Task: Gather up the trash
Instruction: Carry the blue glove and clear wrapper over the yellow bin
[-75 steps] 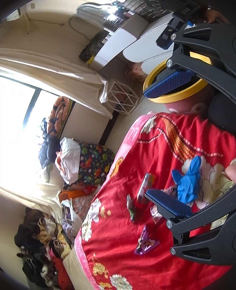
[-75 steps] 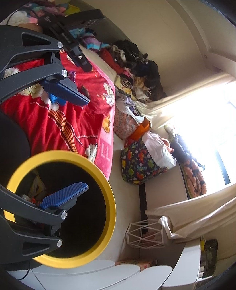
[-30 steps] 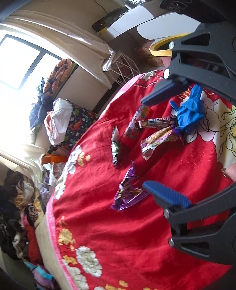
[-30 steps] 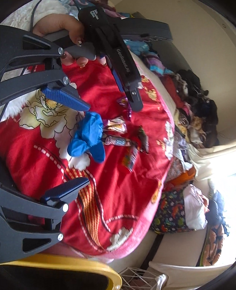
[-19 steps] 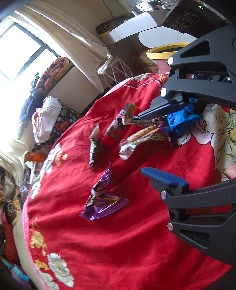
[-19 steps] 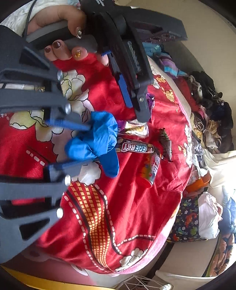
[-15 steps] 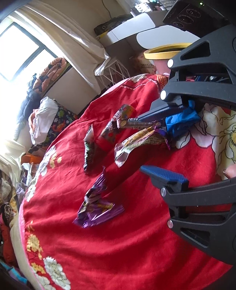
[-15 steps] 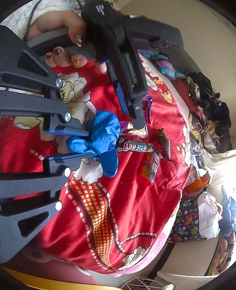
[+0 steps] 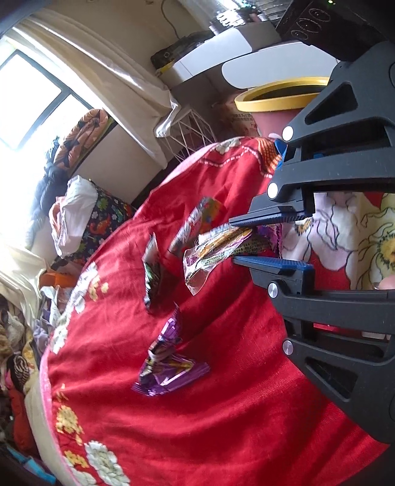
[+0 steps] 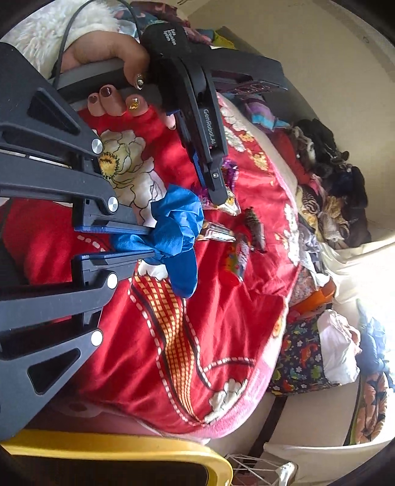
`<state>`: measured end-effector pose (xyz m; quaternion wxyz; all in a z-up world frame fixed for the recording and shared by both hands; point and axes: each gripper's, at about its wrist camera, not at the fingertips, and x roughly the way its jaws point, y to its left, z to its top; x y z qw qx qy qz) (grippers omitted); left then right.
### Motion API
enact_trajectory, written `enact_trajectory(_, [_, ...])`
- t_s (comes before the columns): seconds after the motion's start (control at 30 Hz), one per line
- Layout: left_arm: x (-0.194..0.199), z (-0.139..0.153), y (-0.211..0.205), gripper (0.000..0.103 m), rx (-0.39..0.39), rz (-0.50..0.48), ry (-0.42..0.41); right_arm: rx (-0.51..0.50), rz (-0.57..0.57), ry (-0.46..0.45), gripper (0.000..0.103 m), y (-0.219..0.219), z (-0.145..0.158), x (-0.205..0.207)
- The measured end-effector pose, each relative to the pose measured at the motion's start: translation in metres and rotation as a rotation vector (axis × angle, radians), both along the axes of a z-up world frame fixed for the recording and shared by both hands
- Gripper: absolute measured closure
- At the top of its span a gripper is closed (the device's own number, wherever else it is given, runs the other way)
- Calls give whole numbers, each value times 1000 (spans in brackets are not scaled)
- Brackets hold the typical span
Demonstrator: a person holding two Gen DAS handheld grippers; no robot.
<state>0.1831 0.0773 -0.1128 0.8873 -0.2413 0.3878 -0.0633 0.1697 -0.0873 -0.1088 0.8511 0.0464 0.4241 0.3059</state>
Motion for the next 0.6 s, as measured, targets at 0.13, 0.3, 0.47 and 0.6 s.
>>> enact_trajectory(0.13, [-2,10,-5,89,9,-13,-29,23,-24,-25,94,-11,11,-1])
enact_trajectory(0.3, [-5,24,-15,89,16,-38,-62,43,-56,-49,94,-25,23,-3])
enact_trajectory(0.47, [-7,36,-30,89,22,-78,-91,56,-99,-77,94,-42,34,-2])
enact_trajectory(0.6, [-7,42,-46,89,30,-117,-108,66,-139,-92,94,-58,41,-2])
